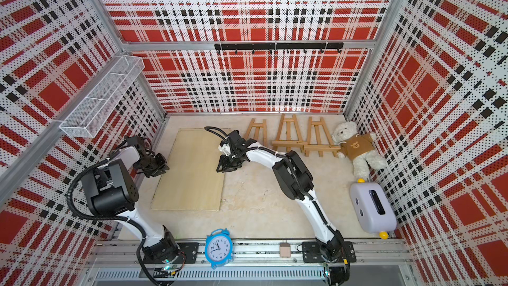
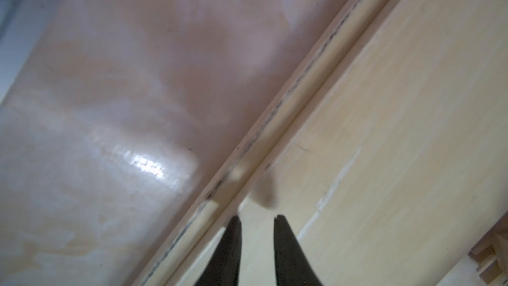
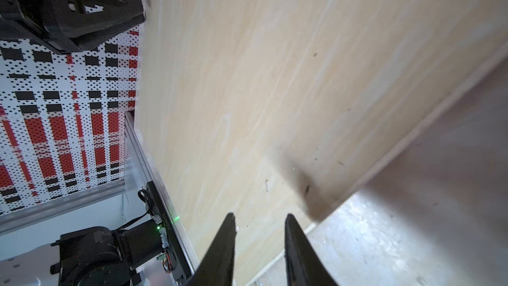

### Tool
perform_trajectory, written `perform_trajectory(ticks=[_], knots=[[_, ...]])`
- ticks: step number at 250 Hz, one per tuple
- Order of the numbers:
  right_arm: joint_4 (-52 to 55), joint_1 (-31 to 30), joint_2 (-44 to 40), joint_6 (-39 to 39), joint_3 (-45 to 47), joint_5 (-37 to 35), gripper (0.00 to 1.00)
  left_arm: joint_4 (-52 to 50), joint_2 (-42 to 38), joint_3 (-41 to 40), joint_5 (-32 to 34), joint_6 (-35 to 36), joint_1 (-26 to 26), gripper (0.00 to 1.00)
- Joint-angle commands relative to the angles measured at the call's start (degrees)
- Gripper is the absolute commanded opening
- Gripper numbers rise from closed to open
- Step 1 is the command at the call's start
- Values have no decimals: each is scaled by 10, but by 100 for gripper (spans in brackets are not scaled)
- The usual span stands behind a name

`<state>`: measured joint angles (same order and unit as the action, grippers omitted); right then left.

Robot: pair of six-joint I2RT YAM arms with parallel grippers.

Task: Disassemble the easel
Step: Adjust the drawing board.

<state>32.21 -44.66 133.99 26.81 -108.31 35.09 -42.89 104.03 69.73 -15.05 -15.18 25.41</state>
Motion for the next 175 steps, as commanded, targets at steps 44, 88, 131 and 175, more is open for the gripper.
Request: perform_trajectory(ticks=[44, 88, 131, 175], knots=[[27, 6, 3, -24, -23, -41, 40, -10, -26, 22, 0, -3, 17, 26], [89, 6, -14, -70, -15, -92, 35, -23, -53, 30, 2, 6, 48, 26], [97, 6, -13, -79, -1, -92, 33, -28, -51, 30, 5, 15, 59, 25], [77, 7, -11, -68, 2, -74, 32, -19, -31, 23, 12, 17, 62, 25]])
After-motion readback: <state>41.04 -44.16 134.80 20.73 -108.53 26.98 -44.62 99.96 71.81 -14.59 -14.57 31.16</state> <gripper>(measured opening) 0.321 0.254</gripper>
